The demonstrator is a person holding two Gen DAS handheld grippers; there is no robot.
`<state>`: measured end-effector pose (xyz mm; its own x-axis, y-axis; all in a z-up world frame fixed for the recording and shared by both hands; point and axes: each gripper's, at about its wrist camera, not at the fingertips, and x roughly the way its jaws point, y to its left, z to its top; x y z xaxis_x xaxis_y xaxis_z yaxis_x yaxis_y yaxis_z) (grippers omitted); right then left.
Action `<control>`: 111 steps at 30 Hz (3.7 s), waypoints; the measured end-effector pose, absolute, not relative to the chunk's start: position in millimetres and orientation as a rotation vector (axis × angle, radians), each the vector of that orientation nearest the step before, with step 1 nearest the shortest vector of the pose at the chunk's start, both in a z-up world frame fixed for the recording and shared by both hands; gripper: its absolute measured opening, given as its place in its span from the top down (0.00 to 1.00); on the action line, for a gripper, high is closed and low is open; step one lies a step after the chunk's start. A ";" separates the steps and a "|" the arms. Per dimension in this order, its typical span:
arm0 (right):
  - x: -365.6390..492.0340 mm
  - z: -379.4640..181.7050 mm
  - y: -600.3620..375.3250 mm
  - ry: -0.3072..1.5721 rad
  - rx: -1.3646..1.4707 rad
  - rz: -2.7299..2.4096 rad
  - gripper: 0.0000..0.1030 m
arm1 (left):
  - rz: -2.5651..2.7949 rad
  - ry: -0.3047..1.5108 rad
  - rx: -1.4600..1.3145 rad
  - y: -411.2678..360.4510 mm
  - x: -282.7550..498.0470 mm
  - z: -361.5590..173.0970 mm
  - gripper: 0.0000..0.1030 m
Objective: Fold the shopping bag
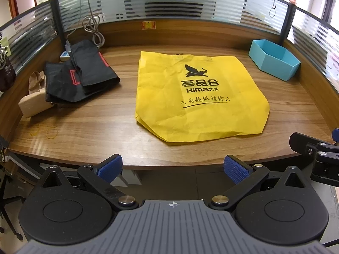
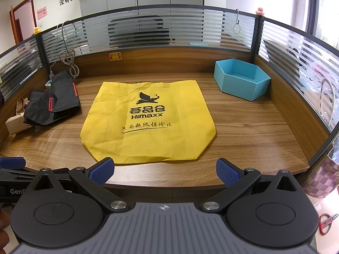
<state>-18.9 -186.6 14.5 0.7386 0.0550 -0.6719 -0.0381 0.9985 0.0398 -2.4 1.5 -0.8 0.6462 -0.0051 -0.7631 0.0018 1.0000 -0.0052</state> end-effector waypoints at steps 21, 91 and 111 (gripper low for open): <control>-9.0 22.9 -191.5 0.730 0.025 0.057 0.00 | -0.009 0.856 0.000 5.3 5.9 1.5 0.00; 209.9 -68.5 -221.2 0.847 0.076 -0.049 0.00 | -0.263 0.896 0.099 22.0 242.3 -66.9 0.19; 307.0 -152.8 -365.1 1.004 0.298 0.162 0.27 | -0.191 1.141 0.031 -37.7 341.0 -146.9 0.36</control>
<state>307.0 -365.1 -152.8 0.5294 0.2697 -0.8044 0.0025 0.9476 0.3193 341.0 -37.7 -146.9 0.4017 -0.1355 -0.9057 0.1674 0.9832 -0.0729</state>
